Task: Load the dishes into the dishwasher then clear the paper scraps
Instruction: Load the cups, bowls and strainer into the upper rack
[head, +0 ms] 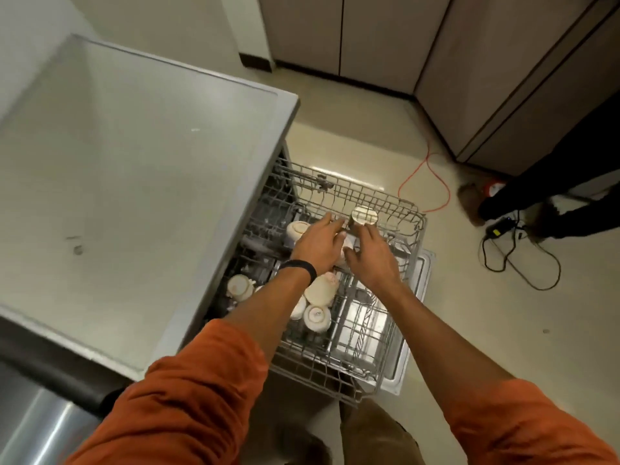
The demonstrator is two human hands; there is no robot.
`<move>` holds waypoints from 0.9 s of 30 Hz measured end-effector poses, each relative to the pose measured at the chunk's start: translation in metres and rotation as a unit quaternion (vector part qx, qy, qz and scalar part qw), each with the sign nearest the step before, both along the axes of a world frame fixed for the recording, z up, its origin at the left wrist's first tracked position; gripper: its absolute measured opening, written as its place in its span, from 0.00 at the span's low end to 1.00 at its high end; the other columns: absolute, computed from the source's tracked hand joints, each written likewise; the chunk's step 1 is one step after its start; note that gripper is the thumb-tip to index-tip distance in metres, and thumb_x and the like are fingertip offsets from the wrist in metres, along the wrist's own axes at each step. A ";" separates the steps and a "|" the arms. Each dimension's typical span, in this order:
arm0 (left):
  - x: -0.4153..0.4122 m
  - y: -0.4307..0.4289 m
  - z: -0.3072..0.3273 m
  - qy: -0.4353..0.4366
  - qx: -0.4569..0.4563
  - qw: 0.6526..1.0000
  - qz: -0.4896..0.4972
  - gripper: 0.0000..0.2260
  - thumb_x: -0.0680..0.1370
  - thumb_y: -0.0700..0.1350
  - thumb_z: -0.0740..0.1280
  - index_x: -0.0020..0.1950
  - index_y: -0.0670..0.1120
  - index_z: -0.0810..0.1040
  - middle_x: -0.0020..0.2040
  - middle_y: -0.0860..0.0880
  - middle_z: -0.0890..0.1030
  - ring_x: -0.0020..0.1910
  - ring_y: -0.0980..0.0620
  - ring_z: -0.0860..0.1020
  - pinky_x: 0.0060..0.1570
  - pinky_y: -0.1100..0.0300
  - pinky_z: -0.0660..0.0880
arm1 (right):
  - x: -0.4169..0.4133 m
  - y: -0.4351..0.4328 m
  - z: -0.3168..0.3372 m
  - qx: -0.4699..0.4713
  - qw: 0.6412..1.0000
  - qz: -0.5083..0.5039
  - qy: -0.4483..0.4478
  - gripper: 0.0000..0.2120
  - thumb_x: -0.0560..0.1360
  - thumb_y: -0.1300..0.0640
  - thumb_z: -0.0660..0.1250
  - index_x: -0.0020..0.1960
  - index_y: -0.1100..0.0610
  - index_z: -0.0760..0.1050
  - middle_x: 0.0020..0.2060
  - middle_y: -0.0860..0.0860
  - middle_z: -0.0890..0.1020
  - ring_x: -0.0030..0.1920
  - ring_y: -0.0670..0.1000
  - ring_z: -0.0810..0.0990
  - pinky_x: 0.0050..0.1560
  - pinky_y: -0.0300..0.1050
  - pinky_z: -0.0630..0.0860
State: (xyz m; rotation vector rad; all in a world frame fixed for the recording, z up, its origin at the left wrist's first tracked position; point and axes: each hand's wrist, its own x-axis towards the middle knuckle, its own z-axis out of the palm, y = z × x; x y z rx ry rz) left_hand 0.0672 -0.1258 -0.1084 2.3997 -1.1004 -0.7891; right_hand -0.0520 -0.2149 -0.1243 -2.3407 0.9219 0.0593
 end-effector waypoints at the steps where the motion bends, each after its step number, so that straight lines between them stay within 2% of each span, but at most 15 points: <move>1: -0.004 0.013 0.013 -0.016 -0.007 1.000 0.005 0.19 0.85 0.50 0.58 0.76 0.51 0.68 0.80 0.46 0.62 0.76 0.44 0.66 0.70 0.42 0.68 | -0.005 0.012 0.015 -0.014 1.000 0.008 -0.009 0.26 0.79 0.51 0.67 0.74 0.54 0.66 0.70 0.52 0.71 0.66 0.56 0.75 0.59 0.55 0.78; 6: -0.030 0.094 0.074 -0.131 -0.027 0.991 0.022 0.21 0.85 0.53 0.57 0.77 0.50 0.68 0.80 0.46 0.63 0.75 0.45 0.65 0.71 0.43 0.67 | -0.027 0.084 0.086 -0.065 0.995 0.052 -0.051 0.26 0.80 0.51 0.66 0.75 0.54 0.65 0.71 0.54 0.71 0.69 0.56 0.72 0.63 0.54 0.75; 11: -0.047 0.202 0.124 -0.215 -0.032 0.974 0.067 0.22 0.84 0.53 0.55 0.78 0.49 0.65 0.78 0.45 0.66 0.76 0.44 0.65 0.73 0.43 0.63 | -0.027 0.168 0.139 -0.110 0.978 0.136 -0.114 0.23 0.80 0.51 0.65 0.73 0.55 0.67 0.69 0.55 0.73 0.65 0.57 0.74 0.60 0.54 0.76; 16: -0.052 0.320 0.152 -0.238 -0.001 0.957 0.164 0.23 0.85 0.54 0.52 0.80 0.51 0.59 0.80 0.46 0.61 0.78 0.45 0.61 0.75 0.43 0.58 | 0.000 0.262 0.174 -0.104 0.953 0.227 -0.171 0.22 0.80 0.51 0.66 0.72 0.54 0.68 0.69 0.56 0.73 0.61 0.60 0.78 0.56 0.57 0.78; 21: -0.056 0.428 0.177 -0.247 0.002 0.931 0.270 0.24 0.85 0.54 0.53 0.81 0.51 0.57 0.80 0.46 0.61 0.78 0.45 0.60 0.77 0.43 0.56 | 0.035 0.356 0.192 -0.120 0.915 0.330 -0.200 0.24 0.81 0.47 0.64 0.74 0.53 0.67 0.72 0.55 0.72 0.67 0.59 0.75 0.64 0.56 0.75; 27: -0.051 0.544 0.182 -0.237 0.011 0.885 0.401 0.24 0.85 0.53 0.54 0.81 0.52 0.58 0.81 0.46 0.60 0.79 0.44 0.59 0.77 0.43 0.55 | 0.080 0.469 0.205 -0.106 0.863 0.444 -0.216 0.26 0.80 0.46 0.65 0.75 0.52 0.66 0.73 0.53 0.71 0.70 0.55 0.72 0.68 0.53 0.74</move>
